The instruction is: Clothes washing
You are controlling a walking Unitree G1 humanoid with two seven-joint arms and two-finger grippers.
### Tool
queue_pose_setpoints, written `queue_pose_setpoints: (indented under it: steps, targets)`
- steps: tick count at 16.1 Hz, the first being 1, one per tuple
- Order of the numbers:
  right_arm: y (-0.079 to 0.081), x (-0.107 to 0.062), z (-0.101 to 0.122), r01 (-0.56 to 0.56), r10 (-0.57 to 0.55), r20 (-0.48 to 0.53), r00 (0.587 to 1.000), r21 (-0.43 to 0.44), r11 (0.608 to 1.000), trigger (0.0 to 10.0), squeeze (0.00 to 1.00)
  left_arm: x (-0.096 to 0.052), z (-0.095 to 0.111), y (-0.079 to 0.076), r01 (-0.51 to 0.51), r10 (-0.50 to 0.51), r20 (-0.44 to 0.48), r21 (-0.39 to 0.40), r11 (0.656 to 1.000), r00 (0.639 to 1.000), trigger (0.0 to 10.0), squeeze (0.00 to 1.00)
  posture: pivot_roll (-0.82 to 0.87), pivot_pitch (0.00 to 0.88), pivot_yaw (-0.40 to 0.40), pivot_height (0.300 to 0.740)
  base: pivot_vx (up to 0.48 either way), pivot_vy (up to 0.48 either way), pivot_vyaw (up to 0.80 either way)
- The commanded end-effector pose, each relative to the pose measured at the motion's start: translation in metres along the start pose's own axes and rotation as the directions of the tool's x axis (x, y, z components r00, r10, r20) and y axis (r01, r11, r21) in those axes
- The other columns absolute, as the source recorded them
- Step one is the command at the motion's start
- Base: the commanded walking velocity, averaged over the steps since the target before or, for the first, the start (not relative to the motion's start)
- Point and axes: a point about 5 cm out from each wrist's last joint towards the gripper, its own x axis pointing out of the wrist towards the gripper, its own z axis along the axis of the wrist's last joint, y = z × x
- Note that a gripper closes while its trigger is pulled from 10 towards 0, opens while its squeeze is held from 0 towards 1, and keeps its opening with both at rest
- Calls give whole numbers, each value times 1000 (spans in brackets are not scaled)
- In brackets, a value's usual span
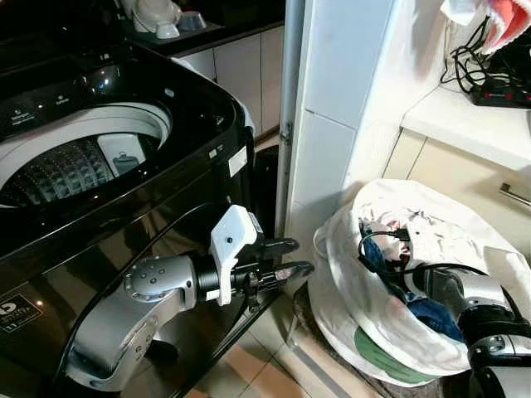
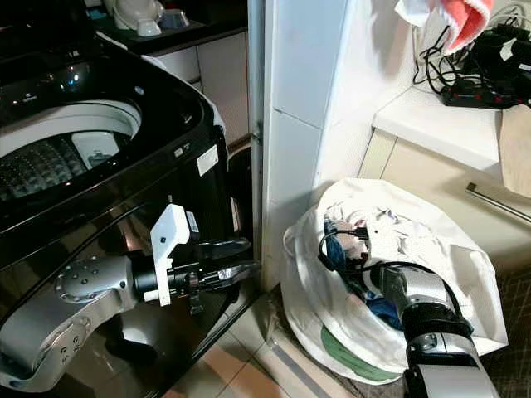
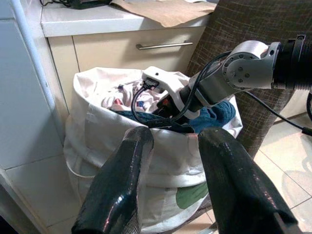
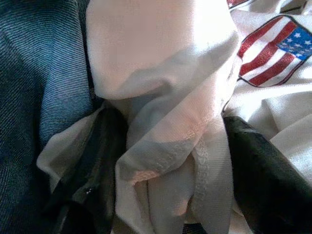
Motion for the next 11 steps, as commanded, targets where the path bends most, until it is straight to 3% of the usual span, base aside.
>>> queue_pose_setpoints:
  steps: [1,11]
  targets:
    - [-2,1,-1,9,-9,-5,1000,5,1000,0,0,0,3,-3,21,-21,-1,11,1000,1000,10000,0,-70,0,2,740,0,0,0]
    - [-7,-1,6,1,-3,49,999,49,999,0,0,1,3,-3,21,-21,1,14,1000,1000,10000,0,-70,0,3,740,0,0,0]
